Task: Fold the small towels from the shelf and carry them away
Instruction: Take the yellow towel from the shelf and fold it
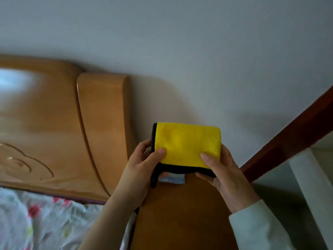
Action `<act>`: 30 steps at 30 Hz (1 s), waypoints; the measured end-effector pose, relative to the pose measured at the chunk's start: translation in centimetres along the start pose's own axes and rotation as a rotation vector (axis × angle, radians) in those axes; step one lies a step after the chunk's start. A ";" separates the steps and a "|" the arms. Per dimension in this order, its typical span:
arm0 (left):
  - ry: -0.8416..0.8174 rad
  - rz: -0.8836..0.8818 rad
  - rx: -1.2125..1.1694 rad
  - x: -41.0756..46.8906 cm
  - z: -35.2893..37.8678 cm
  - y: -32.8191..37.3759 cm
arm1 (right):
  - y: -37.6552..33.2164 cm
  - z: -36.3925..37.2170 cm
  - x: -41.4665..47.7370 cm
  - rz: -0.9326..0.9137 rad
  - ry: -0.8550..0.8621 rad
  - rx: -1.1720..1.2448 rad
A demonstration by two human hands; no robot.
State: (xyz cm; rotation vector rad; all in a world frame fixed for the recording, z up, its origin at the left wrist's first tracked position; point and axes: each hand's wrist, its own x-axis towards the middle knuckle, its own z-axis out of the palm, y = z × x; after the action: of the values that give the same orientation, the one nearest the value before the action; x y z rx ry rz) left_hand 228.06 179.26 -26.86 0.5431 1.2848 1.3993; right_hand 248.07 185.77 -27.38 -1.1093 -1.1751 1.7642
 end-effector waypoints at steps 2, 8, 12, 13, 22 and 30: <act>0.027 -0.018 0.005 2.6 -0.9 -2.5 | 2.8 -0.5 2.4 0.030 0.004 0.016; 0.134 -0.087 0.011 9.6 -3.5 -12.1 | 12.7 -3.5 8.6 0.151 0.004 0.011; 0.161 -0.152 0.059 13.0 -5.2 -17.7 | 18.3 -4.8 10.9 0.193 0.014 0.014; 0.171 -0.163 0.066 14.0 -5.7 -19.0 | 19.7 -5.1 11.6 0.199 0.020 0.007; 0.198 -0.176 0.085 19.9 -9.4 -27.3 | 28.9 -6.6 17.7 0.202 0.100 -0.030; 0.227 -0.089 0.177 22.4 -11.0 -30.6 | 32.9 -7.3 20.4 0.208 0.167 -0.125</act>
State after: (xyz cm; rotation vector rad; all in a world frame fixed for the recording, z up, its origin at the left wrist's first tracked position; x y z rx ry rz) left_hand 224.36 189.18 -64.89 0.4480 1.6070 1.3078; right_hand 243.92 195.99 -65.19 -1.4697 -1.1134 1.7295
